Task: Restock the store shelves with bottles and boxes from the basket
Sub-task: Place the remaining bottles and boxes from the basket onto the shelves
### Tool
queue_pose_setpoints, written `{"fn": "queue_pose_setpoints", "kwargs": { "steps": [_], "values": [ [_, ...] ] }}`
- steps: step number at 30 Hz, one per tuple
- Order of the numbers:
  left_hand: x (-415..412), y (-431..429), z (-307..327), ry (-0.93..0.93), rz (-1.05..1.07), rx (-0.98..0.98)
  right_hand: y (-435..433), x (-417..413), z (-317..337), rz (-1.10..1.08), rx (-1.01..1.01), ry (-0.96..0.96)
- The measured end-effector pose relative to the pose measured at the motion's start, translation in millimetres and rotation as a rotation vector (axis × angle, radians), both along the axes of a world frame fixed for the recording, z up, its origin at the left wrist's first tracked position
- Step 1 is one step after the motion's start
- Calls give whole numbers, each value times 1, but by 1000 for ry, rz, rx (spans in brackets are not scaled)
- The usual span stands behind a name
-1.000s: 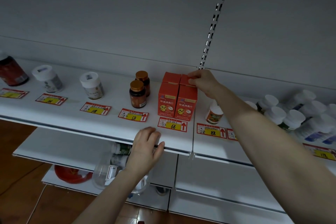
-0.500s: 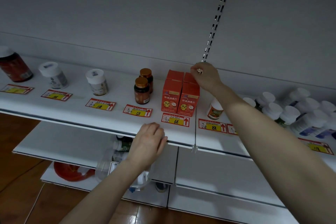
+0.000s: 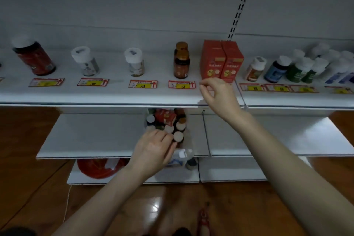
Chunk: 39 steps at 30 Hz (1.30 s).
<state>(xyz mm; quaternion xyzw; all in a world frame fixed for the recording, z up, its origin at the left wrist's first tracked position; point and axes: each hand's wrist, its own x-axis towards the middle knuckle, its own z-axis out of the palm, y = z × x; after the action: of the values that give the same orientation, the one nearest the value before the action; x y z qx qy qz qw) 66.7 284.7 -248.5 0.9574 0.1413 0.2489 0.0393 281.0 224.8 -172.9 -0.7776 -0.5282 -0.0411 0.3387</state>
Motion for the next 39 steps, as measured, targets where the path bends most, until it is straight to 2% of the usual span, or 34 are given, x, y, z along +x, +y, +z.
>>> {"fn": "queue_pose_setpoints", "kwargs": {
  "steps": [2,10,18,23,28,30,31,35,39],
  "values": [
    [-27,4,-9,48,4,-1,-11,-26,-16,-24,-40,24],
    [-98,3,-59,180,8,-202,-27,-104,-108,-49,-311,149],
    [-89,35,-126,281,142,-322,-1,-99,-210,-74,-563,288],
    [-28,87,-171,301,198,-257,32,-68,-266,-98,-721,314],
    [32,125,-213,538,168,-210,58,-42,-308,-138,-832,239],
    [55,137,-230,576,181,-156,69,-34,-321,-153,-854,182],
    [65,142,-235,565,195,-68,73,-30,-328,-153,-862,137],
    [98,156,-259,756,321,6,88,-20,-352,-136,-866,-23],
    [108,163,-269,823,329,112,103,-16,-364,-197,-827,2]
  ]
}}
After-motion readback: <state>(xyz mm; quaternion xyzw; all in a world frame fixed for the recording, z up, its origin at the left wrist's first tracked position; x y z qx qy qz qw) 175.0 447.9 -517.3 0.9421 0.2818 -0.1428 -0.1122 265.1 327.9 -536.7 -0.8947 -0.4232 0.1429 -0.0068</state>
